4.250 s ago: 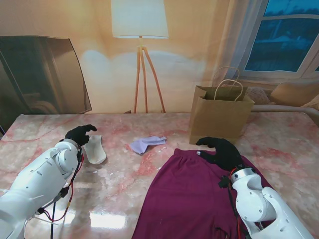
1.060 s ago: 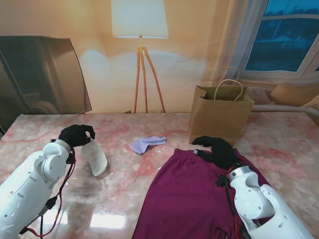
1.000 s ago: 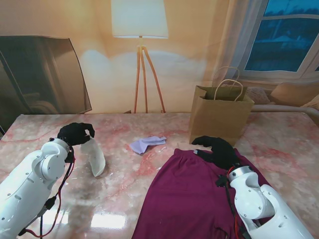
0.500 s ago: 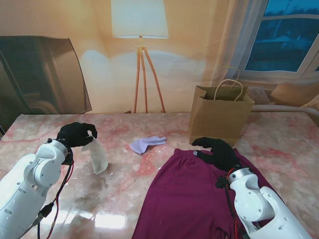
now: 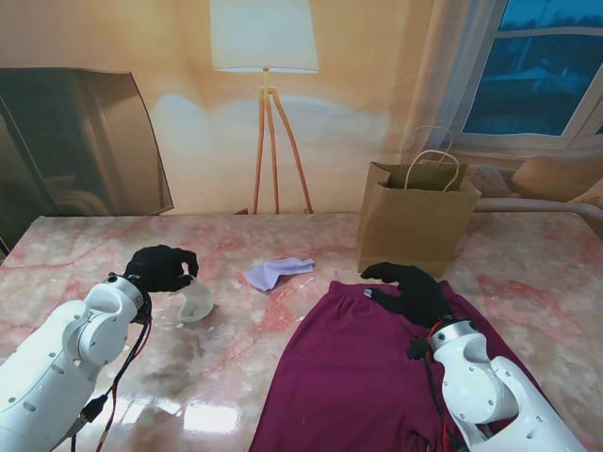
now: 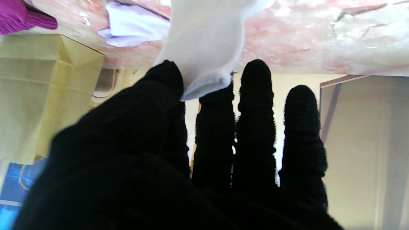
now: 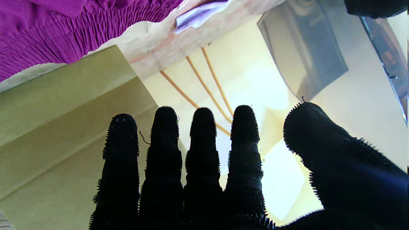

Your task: Fold the socks and the shorts into the kraft paper bag

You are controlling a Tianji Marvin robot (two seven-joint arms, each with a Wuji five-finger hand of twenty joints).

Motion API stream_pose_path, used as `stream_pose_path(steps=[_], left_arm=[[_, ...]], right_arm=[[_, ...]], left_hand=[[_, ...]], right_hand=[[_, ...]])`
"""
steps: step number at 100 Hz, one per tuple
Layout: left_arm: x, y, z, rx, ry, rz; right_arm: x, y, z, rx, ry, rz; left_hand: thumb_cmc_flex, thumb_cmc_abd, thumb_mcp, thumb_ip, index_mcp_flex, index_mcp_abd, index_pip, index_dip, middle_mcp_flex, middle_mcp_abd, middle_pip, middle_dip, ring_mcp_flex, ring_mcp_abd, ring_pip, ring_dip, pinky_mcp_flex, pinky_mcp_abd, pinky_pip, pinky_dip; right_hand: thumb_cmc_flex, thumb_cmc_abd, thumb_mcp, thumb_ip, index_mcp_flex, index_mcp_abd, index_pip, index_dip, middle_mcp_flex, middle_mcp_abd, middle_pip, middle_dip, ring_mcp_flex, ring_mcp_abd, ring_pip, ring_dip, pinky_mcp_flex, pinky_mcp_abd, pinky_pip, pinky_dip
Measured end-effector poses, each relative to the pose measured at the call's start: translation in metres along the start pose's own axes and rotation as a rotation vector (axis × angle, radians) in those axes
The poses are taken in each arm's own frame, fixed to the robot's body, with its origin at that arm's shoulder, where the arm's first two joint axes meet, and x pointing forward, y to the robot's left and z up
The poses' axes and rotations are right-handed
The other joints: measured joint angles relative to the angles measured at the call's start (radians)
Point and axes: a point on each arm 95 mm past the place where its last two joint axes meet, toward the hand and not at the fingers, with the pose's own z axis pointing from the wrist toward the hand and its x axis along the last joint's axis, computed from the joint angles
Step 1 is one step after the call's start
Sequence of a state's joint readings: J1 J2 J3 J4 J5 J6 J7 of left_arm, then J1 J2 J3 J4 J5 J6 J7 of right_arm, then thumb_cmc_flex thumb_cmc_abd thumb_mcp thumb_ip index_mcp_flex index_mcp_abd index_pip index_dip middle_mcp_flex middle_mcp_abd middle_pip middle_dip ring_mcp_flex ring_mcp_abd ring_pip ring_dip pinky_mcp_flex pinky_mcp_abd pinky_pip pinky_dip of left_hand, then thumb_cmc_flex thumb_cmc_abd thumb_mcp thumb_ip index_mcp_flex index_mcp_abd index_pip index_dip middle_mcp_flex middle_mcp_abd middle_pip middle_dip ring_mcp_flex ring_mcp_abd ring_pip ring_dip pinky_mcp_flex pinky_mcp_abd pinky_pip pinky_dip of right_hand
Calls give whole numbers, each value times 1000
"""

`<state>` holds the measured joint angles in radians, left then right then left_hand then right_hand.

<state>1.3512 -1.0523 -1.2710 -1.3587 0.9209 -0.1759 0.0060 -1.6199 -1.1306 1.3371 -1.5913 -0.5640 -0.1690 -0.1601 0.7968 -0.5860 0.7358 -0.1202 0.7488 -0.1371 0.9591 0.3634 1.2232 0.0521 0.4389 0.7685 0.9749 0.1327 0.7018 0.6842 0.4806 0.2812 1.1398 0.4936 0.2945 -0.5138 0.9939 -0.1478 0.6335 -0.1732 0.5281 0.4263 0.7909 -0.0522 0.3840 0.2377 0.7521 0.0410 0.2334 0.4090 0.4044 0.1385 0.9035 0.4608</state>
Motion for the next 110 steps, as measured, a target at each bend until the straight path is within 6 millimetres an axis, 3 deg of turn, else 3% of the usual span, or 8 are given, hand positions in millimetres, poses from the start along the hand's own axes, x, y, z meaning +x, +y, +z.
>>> stream_pose_path(steps=[22, 42, 62, 72, 81, 97, 110], left_arm=[[6, 25, 1, -32, 50, 26], [9, 37, -1, -54, 76, 52], [8, 42, -5, -75, 104, 94], [6, 45, -8, -98, 111, 94], [4, 48, -11, -115, 108, 61], [-2, 47, -18, -123, 96, 30], [-4, 41, -22, -91, 80, -3]], right_arm=[[1, -1, 0, -1, 5, 5], [0, -2, -1, 3, 4, 7], [1, -2, -2, 4, 4, 8], [1, -2, -2, 4, 4, 8], [1, -2, -1, 4, 5, 8], [1, -1, -1, -3, 3, 9], [2, -1, 0, -5, 4, 8]], left_hand=[[-1, 0, 0, 0, 0, -7, 10, -3, 0, 0, 0, -12, 0, 0, 0, 0, 0, 0, 0, 0], [-1, 0, 0, 0, 0, -10, 11, -3, 0, 0, 0, -13, 0, -3, 0, 0, 0, 0, 0, 0], [-14, 0, 0, 0, -1, -33, 11, -21, 0, -35, -29, -45, -1, -4, -8, -17, -30, 0, 0, 0], [-59, -27, -6, -14, -5, -25, -17, -25, -46, -35, -59, -107, -47, -4, -71, -45, -73, 0, -5, 2], [-161, -37, -3, -33, -15, -7, -94, -2, -122, -35, -55, -227, -110, -4, -128, -49, -123, 0, -44, 24], [-321, -36, 61, -34, -15, 29, -187, 51, -236, -33, -68, -268, -217, -4, -201, -61, -207, 11, -132, 36], [-368, 92, -41, -34, 1, 24, -217, 75, -305, -15, -96, -286, -259, 0, -240, -68, -257, 12, -196, 48]], right_hand=[[0, 10, 1, 0, 0, 0, 0, 0, 0, 0, 0, 0, 0, 0, 0, 0, 3, 0, 0, 0], [0, 10, 1, 0, 0, 0, 0, 0, 0, 0, 0, 0, 0, 0, 0, 0, 9, 0, 9, 0], [0, 10, 1, 0, 0, -1, 0, 0, 0, 0, 0, 0, 0, 0, 0, 0, 9, 0, 10, 0], [0, 25, 0, 0, 0, -1, 0, 0, 0, 0, 0, 0, 0, 1, 0, 0, 9, 0, 10, 0], [0, 25, -14, 0, 0, -1, 0, 0, 0, 0, 0, 0, 0, 1, 0, 0, 9, 0, 10, 0], [0, 25, -14, 0, 0, -1, 0, 0, 0, 0, 0, 0, 0, 1, 0, 0, 9, 0, 10, 0], [0, 25, -14, 0, 0, -1, 0, 0, 0, 0, 0, 0, 0, 1, 0, 0, 9, 0, 10, 0]])
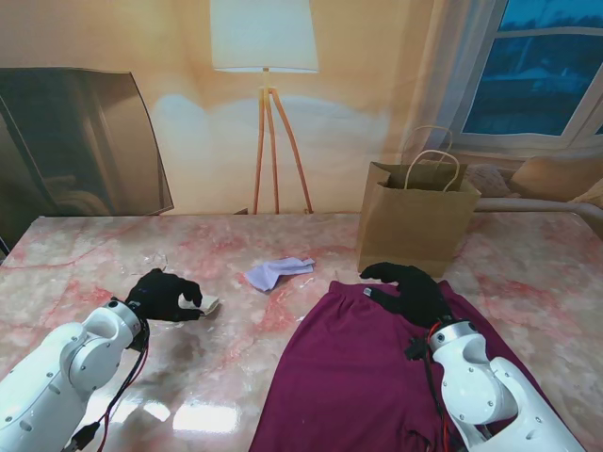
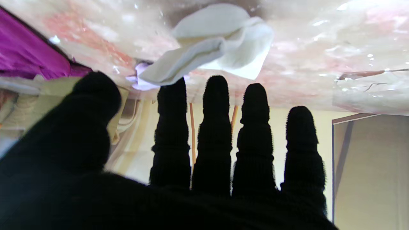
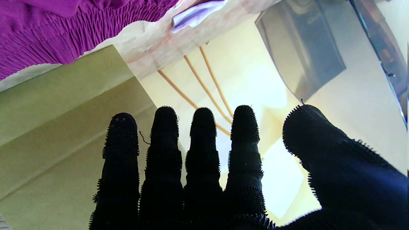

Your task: Fold the socks and the shorts into the kraft paper bag

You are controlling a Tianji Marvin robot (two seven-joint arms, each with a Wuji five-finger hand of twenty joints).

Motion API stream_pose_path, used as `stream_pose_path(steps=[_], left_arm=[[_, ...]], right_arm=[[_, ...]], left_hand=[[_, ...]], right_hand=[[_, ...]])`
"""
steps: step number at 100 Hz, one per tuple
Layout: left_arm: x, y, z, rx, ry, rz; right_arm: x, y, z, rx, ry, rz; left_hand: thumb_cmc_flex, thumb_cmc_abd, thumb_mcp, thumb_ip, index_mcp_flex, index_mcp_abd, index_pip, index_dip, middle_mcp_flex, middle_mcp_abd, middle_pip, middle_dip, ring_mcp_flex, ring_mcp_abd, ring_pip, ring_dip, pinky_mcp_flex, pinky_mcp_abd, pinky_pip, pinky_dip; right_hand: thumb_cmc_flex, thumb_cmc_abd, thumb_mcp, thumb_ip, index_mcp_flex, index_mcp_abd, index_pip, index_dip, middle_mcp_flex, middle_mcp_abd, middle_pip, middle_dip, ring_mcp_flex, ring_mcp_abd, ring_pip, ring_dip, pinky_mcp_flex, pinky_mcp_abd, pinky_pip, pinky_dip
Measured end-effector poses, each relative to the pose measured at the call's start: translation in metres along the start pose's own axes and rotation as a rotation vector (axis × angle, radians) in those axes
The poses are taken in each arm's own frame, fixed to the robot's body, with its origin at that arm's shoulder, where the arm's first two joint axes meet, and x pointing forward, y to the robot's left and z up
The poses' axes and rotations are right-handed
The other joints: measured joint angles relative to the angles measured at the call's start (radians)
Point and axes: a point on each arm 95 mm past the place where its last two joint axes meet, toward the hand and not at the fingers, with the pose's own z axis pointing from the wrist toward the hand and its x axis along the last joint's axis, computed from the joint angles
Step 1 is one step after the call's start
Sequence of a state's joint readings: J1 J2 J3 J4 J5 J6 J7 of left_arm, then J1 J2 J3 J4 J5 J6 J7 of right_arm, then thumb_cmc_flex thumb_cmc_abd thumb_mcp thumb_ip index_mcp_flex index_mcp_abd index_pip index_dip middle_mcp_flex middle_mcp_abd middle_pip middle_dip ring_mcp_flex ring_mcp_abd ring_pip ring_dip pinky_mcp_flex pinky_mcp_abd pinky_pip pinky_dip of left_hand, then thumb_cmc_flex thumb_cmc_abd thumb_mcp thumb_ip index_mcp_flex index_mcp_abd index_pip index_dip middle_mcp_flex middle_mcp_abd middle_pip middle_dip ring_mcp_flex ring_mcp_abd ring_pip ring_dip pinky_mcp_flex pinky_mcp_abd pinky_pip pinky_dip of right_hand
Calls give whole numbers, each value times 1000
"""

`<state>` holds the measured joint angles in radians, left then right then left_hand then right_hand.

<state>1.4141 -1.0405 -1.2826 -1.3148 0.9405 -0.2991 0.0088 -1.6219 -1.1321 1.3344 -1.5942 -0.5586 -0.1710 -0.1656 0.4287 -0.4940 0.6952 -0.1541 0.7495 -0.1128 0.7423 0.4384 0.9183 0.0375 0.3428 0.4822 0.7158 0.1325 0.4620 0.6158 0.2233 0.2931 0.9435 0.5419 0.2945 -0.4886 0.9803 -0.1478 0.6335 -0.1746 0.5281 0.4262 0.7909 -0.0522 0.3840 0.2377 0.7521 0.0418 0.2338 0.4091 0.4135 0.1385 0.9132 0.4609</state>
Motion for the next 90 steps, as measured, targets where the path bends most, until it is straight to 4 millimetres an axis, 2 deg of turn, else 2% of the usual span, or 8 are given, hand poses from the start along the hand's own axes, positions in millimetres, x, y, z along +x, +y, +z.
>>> stream_pose_path(steps=[11, 27, 34, 42, 54, 60, 62, 90], left_arm=[[-1, -4, 1, 57, -33, -42], [-3, -10, 8, 108, -77, -88], [-4, -11, 13, 127, -88, -103], [-5, -13, 18, 140, -99, -154], [-4, -14, 20, 129, -85, -183], [-2, -15, 20, 128, -67, -176], [-2, -15, 20, 130, -61, -174], [-5, -20, 13, 181, -34, -201]], right_arm=[[1, 0, 1, -1, 2, -1], [2, 0, 2, 2, 5, 0], [2, -1, 2, 4, 5, 0], [2, -1, 2, 4, 5, 1], [2, -1, 2, 5, 1, 1], [1, -1, 2, 6, -4, 0], [1, -1, 2, 6, -5, -1], [4, 0, 2, 8, -3, -1]], left_hand=[[3, 100, -89, 0, 67, -23, -1, -11, -30, 0, -13, -1, -36, 3, -2, -1, -25, 0, -18, 12], [31, 183, -96, 0, 150, -31, 46, -95, -51, 21, -26, -9, -53, 11, -15, -2, -48, 1, -39, 24], [45, 184, -93, 0, 175, -25, 54, -112, -51, 21, -26, -10, -75, 11, -17, -2, -59, 1, -45, 24], [42, 227, -57, 0, 213, 19, 72, -111, -69, 22, -26, -26, -94, 11, -17, -15, -72, 1, -57, 24], [-7, 258, -57, 0, 283, 47, 101, -75, -91, 25, -26, -26, -106, 11, -31, -23, -96, 3, -77, 24], [-33, 277, -77, 8, 314, 42, 104, -74, -91, 25, -26, -33, -106, 12, -32, -23, -96, 4, -80, 24], [-38, 280, -89, 23, 324, 40, 104, -74, -91, 25, -26, -35, -106, 12, -37, -24, -96, 4, -85, 24], [-35, 299, -116, 58, 338, 41, 84, -91, -90, 30, -37, -63, -105, 13, -50, -35, -121, 21, -134, 24]], right_hand=[[0, 0, 0, 0, 0, 0, 0, 0, 0, 0, 0, 0, 0, 0, 0, 0, 0, 0, 0, 0], [0, 0, -12, 0, 0, -1, 0, 0, 0, 0, 0, 0, 0, 0, 0, 0, 0, 0, 0, 0], [0, 1, -12, 0, 0, -9, 0, 0, 0, 0, 0, 0, 0, 0, 0, 0, 0, 0, 0, 0], [0, 1, -12, 0, 0, -9, 0, 0, 0, 0, 0, 0, 0, 0, 0, 0, 0, 0, 0, 0], [0, 1, -12, 0, 0, -10, 0, 0, 0, 0, 0, 0, 0, 0, 0, 0, 0, 1, 0, 0], [0, 1, -12, 0, 0, -10, 0, 0, 0, 0, 0, 0, 0, 0, 0, 0, 0, 1, 0, 0], [0, 1, -12, 0, 0, -10, 0, 0, 0, 0, 0, 0, 0, 0, 0, 0, 0, 1, 0, 0], [0, 12, -12, 0, 0, -10, 0, 0, 0, 0, 0, 0, 0, 0, 0, 0, -1, 12, 0, 0]])
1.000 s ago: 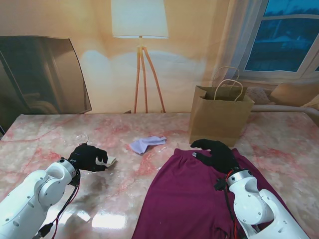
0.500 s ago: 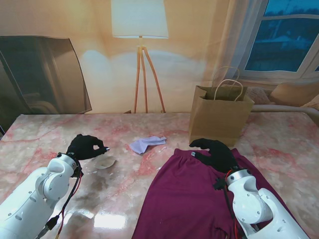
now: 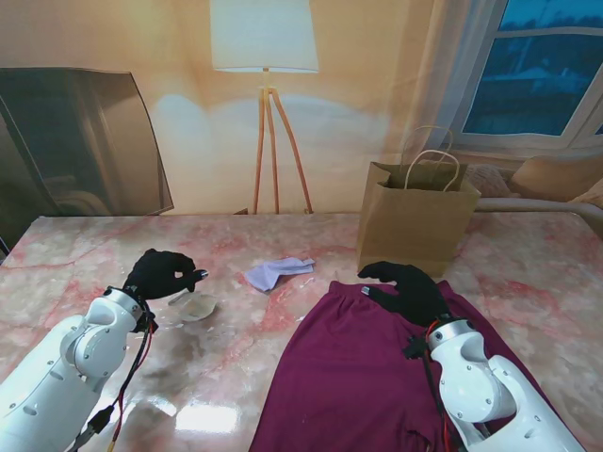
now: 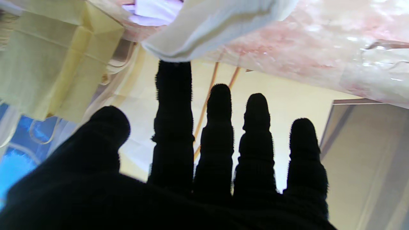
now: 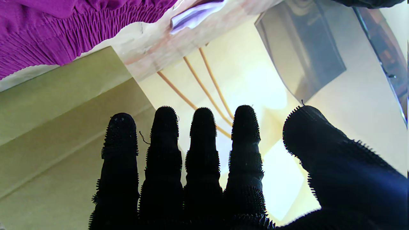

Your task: Fold the socks and the shorts into the kraft paper bag

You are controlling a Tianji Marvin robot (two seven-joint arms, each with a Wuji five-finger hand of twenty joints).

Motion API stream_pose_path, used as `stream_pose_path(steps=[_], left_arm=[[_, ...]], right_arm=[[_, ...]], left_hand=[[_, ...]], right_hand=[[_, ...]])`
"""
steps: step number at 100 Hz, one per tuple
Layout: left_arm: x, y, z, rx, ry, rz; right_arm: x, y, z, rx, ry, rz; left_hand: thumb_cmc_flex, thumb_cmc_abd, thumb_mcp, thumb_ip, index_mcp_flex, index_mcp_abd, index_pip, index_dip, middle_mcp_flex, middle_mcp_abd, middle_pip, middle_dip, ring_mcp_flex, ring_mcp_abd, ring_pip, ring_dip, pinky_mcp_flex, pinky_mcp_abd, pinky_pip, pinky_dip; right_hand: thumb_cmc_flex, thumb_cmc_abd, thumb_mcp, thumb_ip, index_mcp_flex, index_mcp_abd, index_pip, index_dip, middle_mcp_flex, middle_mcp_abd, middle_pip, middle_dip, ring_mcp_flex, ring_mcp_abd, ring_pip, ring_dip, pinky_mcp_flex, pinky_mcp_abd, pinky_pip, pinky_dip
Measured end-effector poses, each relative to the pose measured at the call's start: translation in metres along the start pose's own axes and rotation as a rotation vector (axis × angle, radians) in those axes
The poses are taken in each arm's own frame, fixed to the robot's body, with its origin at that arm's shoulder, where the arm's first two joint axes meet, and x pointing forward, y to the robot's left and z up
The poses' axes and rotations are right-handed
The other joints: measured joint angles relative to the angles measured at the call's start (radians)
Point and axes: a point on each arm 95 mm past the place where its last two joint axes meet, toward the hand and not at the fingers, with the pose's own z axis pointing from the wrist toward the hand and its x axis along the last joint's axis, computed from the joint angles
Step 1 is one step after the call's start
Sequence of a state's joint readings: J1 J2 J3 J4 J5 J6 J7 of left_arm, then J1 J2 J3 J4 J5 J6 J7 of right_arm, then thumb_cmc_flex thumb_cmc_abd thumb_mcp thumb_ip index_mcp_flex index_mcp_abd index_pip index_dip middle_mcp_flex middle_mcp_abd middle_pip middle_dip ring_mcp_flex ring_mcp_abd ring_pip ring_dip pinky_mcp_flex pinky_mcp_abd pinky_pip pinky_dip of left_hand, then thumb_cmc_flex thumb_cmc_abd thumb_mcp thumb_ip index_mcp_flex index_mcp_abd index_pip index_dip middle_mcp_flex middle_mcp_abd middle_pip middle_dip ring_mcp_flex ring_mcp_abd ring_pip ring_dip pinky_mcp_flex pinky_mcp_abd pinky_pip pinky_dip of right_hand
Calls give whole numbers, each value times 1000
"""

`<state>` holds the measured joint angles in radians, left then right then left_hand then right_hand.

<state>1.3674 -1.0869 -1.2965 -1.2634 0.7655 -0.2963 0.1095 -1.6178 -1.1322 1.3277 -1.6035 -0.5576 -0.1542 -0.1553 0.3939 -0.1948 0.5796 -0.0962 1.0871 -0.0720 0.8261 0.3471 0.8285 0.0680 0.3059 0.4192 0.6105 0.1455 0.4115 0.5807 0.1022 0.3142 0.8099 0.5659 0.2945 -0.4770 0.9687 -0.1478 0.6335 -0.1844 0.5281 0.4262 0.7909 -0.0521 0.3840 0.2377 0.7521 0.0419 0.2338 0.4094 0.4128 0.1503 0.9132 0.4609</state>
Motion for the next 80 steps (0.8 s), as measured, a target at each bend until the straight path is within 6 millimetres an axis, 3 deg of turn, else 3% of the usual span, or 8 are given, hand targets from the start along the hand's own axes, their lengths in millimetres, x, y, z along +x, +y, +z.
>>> stream_pose_path(steps=[6, 25, 42, 48, 53, 64, 73, 80], left_arm=[[1, -1, -1, -26, 37, -25], [4, 3, -3, -105, 44, 105], [1, 11, -4, -86, 43, 114], [1, 13, -5, -95, 40, 118], [0, 15, -5, -99, 40, 119], [0, 17, -6, -104, 46, 109], [0, 18, -7, -111, 56, 103], [0, 18, -7, -121, 60, 92]], right_arm=[[0, 0, 0, 0, 1, 1], [1, -1, 0, 2, 3, 6], [2, -2, -1, 4, 4, 7], [2, -2, -1, 5, 4, 7], [3, -2, -1, 5, 5, 5], [3, -2, -1, 7, 5, 3], [3, -2, -1, 8, 4, 3], [3, -3, -1, 9, 5, 5]], left_hand=[[18, -29, 47, 0, -2, 0, -41, -20, 0, -1, -14, -13, -23, 0, -19, -16, -12, -3, -29, 0], [254, -354, 209, -3, -157, -16, -8, -114, 0, -1, -17, -16, -21, -11, -45, -36, 7, -3, -48, 0], [311, -475, 237, -38, -298, -89, 158, 78, 0, -23, 3, 50, -20, -23, -45, -36, 37, -7, -31, 0], [311, -532, 237, -67, -353, -123, 212, 175, 0, -29, 15, 75, -20, -23, -45, -36, 37, -8, -25, 0], [287, -571, 261, -108, -387, -129, 238, 287, 0, -29, 26, 99, -20, -23, -45, -36, 37, -9, -23, 0], [128, -601, 365, -120, -424, -99, 226, 420, -7, -29, 27, 111, -20, -23, -45, -36, 25, -10, -25, 0], [41, -601, 371, -120, -474, -63, 103, 409, -36, -29, 27, 108, -21, -23, -45, -36, 13, -10, -47, 0], [-5, -548, 323, -120, -473, -18, -56, 292, -65, -29, 10, 88, -43, -23, -48, -36, 1, -10, -69, 0]], right_hand=[[0, 0, 0, 0, 0, 0, 0, 0, 0, 0, 0, 0, 0, 0, 0, 0, 0, 0, 0, 0], [0, 0, 0, 0, 0, -1, 0, 0, 0, 0, 0, 0, 0, 0, 0, 0, 0, 0, 0, 0], [0, 0, 0, 0, 0, -1, 0, 0, 0, 0, 0, 0, 0, 0, 0, 0, 0, 0, 0, 0], [0, 0, 0, 0, 0, -1, 0, 0, 0, 0, 0, 0, 0, 0, 0, 0, 0, 0, 0, 0], [0, 0, 0, 0, 0, -1, 0, 0, 0, 0, 0, 0, 0, 0, 0, 0, 0, 0, 0, 0], [0, 0, 0, 0, 0, -1, 0, 0, 0, 0, 0, 0, 0, 0, 0, 0, 0, 0, 0, 0], [0, 0, 0, 0, 0, -1, 0, 0, 0, 0, 0, 0, 0, 0, 0, 0, 0, 0, 0, 0], [0, 0, 0, 0, 0, -1, 0, 0, 0, 0, 0, 0, 0, 0, 0, 0, 0, 0, 0, 0]])
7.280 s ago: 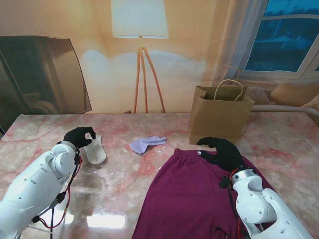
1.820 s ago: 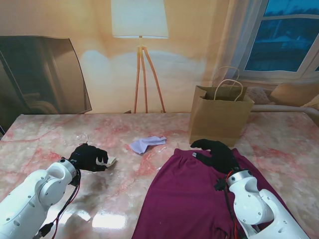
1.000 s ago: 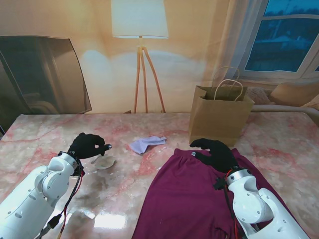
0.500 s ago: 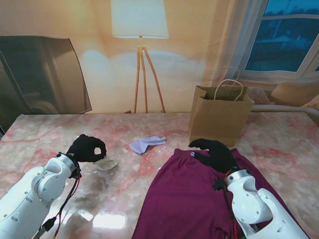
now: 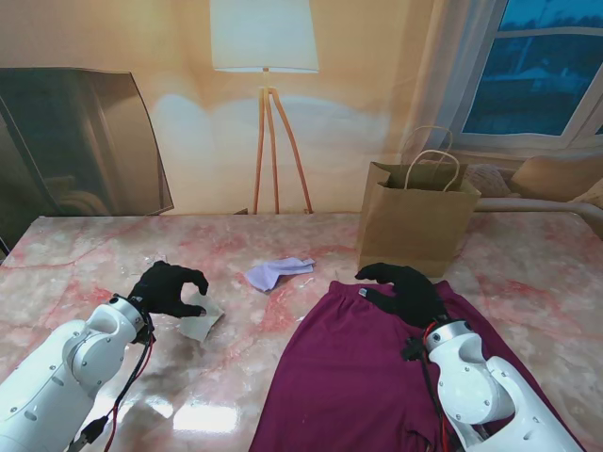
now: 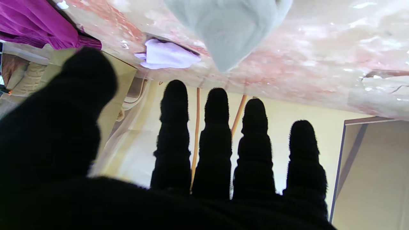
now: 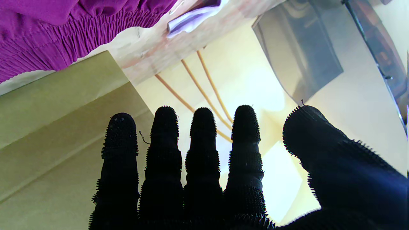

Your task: Fold the socks and the shorts into the kraft paper bag

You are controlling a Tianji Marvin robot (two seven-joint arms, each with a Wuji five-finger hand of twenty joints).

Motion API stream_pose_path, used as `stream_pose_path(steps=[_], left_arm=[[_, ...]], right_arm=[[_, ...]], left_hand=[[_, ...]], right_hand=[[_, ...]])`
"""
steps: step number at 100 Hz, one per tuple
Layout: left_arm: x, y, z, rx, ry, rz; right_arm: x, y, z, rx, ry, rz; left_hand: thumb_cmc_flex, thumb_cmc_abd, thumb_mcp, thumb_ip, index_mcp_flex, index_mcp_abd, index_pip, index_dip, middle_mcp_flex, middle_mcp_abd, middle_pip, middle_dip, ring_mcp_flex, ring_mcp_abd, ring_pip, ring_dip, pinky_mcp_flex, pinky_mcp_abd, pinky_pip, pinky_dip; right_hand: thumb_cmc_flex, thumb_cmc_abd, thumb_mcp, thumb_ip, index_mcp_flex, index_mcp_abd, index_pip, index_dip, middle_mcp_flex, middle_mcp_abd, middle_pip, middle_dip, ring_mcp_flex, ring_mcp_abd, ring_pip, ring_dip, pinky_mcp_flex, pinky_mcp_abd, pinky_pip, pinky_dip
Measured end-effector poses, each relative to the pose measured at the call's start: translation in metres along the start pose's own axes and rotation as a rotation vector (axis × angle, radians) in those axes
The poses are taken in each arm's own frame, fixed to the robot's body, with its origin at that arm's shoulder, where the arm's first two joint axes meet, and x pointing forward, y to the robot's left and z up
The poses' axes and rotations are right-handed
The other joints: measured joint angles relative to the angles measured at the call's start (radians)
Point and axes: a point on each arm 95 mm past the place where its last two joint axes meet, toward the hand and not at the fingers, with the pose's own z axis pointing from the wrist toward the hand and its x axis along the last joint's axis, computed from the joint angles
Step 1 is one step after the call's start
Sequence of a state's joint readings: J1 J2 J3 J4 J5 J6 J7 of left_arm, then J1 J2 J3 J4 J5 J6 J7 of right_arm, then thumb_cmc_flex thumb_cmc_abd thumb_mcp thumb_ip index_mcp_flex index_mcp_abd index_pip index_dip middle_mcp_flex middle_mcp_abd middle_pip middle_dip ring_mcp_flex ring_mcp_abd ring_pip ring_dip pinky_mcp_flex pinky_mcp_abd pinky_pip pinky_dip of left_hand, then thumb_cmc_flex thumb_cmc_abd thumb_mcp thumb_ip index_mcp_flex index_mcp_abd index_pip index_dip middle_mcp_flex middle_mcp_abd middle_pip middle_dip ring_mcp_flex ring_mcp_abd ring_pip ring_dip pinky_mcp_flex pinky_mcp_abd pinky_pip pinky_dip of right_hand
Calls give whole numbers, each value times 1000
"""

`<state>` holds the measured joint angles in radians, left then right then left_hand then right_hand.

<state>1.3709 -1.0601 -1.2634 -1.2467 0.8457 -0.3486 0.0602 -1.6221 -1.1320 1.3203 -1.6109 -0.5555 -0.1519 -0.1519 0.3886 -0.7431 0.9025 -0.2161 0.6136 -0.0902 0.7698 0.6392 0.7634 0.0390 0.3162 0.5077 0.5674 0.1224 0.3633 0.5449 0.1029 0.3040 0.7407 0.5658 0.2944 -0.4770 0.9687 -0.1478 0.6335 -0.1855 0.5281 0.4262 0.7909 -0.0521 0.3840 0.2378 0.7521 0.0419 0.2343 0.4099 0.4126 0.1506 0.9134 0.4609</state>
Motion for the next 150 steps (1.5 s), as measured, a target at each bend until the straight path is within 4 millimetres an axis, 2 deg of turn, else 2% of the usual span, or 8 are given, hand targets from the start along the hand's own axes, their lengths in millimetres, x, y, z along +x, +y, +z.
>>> stream_pose_path(steps=[15, 37, 56, 77, 97, 115, 131, 150], left_arm=[[-3, 0, 0, -12, -27, -69], [-3, 5, 10, -74, -99, -6], [-8, 10, 24, -137, -160, -28], [-19, 17, 33, -201, -202, -25], [-22, 19, 34, -262, -213, -25], [-27, 16, 30, -249, -215, -23], [-28, 14, 21, -220, -215, -33], [-20, 9, 11, -118, -200, -53]], right_arm=[[0, -1, 0, 1, 1, 1], [0, -1, 0, 1, 2, 1], [0, 0, 1, 2, 2, 2], [0, 1, 1, 3, 3, 2], [-1, 2, 1, 0, 1, 1], [-2, 0, 1, 6, 1, 0], [-1, -2, 2, 10, 3, 1], [0, -5, 3, 12, 3, 1]], left_hand=[[18, 211, -119, 11, 1, 32, -221, -201, 0, 0, -25, -28, -9, 0, -12, 2, -3, 0, -19, 0], [109, 207, -88, 20, -241, 141, -512, -417, -193, -1, -74, -75, -49, 0, -25, 8, -2, -23, -18, 0], [109, 197, -88, 20, -294, 229, -565, -455, -271, -1, -73, -55, -99, 0, -27, 34, -29, -38, -37, 0], [109, 180, -77, 20, -263, 255, -557, -451, -268, 11, 98, 186, -99, 0, 83, 213, -37, -47, -40, 0], [109, 180, -77, 20, -17, 94, -201, -222, -127, 12, 157, 300, -108, -4, 98, 240, -24, -45, -25, 0], [317, 169, -172, 20, 88, -89, 136, -194, 84, 1, 85, 139, 35, -2, 102, 171, 14, -30, 24, 0], [328, 164, -162, 20, 133, -103, 176, -231, 338, 0, 28, 147, 222, 0, 206, 165, 87, -22, 124, 1], [338, 158, -153, 20, 149, -62, 185, -252, 448, -2, 59, 207, 309, 0, 282, 177, 134, -11, 186, 12]], right_hand=[[0, 0, 0, 0, 0, 0, 0, 0, 0, 0, 0, 0, 0, 0, 0, 0, 0, 0, 0, 0], [0, 0, 0, 0, 0, 0, 0, 0, 0, 0, 0, 0, 0, 0, 1, 0, 0, 0, 0, 0], [0, 0, 0, 0, 0, 0, 0, 0, 0, 0, 0, 0, 0, 0, 9, 0, 0, 0, 0, 0], [0, 0, 0, 0, 0, 0, 0, 0, 0, 0, 0, 0, 0, 0, 9, 0, 0, 0, 0, 0], [0, 0, 0, 0, 0, 0, 0, 0, 0, 0, 0, 0, 0, 0, 9, 0, 0, 0, 0, 0], [0, 0, 0, 0, 0, 0, 0, 0, 0, 0, 0, 0, 0, 0, 9, 0, 0, 0, 0, 0], [0, 0, 0, 0, 0, 0, 0, 0, 0, 0, 0, 0, 0, 0, 11, 0, 0, 0, 0, 0], [0, 0, 0, 0, 0, 0, 0, 0, 0, 0, 0, 1, 32, 3, 35, 19, 15, 0, 4, 0]])
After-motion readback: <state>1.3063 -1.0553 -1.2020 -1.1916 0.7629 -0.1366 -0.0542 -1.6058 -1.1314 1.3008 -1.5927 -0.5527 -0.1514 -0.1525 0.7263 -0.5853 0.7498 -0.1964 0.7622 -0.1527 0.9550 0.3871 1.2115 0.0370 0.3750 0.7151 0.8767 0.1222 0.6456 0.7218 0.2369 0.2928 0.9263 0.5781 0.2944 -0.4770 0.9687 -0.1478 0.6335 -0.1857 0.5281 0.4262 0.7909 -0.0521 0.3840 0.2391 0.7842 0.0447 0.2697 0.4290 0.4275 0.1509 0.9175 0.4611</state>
